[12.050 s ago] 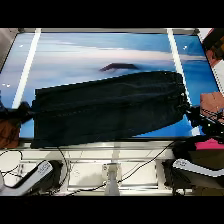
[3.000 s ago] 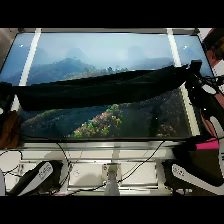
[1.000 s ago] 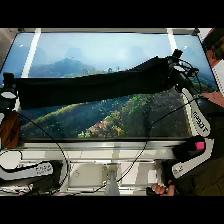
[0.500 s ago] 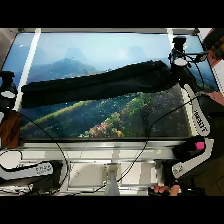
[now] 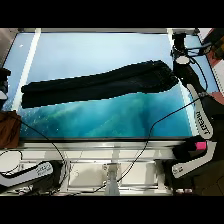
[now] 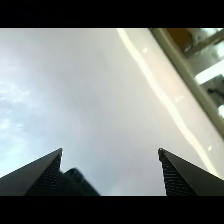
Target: Fold the clothes and pants, and hang the long-sleeved shirts on hangers.
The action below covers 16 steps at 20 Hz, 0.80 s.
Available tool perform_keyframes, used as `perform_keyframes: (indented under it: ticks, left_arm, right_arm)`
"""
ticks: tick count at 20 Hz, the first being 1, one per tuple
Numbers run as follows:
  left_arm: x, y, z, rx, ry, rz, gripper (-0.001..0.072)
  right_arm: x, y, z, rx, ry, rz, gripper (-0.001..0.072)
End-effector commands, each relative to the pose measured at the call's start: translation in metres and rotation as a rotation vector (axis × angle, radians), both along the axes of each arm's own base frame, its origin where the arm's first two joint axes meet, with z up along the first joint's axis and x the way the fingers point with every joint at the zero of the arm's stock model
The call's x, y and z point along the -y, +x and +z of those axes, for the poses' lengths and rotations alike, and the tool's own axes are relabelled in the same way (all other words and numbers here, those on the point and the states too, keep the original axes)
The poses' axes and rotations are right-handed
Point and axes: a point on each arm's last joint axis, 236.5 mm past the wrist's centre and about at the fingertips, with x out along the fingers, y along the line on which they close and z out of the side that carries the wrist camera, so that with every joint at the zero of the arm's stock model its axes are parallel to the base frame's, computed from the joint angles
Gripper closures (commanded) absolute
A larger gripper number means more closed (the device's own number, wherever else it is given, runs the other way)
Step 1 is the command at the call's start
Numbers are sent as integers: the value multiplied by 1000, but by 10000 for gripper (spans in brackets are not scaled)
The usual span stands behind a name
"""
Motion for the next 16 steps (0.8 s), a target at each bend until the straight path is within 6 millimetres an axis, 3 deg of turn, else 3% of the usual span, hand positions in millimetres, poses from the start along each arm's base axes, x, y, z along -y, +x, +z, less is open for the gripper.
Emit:
perform_keyframes:
  ticks: [1,5,6,7,9,11,13,16]
  left_arm:
    - [6,-45,-38,-384,4,-121,12]
    - [30,-82,-72,-607,-106,-231,14]
    - [44,-90,-83,-662,-141,-300,15]
    - [61,-98,-94,-699,-203,-367,15]
    - [91,-104,-105,-706,-334,-485,15]
    - [110,-105,-109,-693,-407,-574,14]
    - [109,-111,-114,-726,-382,-603,13]
    - [106,-113,-115,-741,-361,-609,13]
  right_arm:
    - [-21,-7,29,-52,-414,193,127]
    - [-39,-39,68,-44,-646,442,139]
    - [-37,-49,71,-60,-703,487,209]
    - [-35,-59,70,-92,-768,532,226]
    - [-30,-88,51,-210,-832,664,226]
    - [-25,-130,12,-400,-869,846,226]
    - [-14,-176,-29,-614,-854,1000,226]
    - [29,-222,-68,-952,-806,983,225]
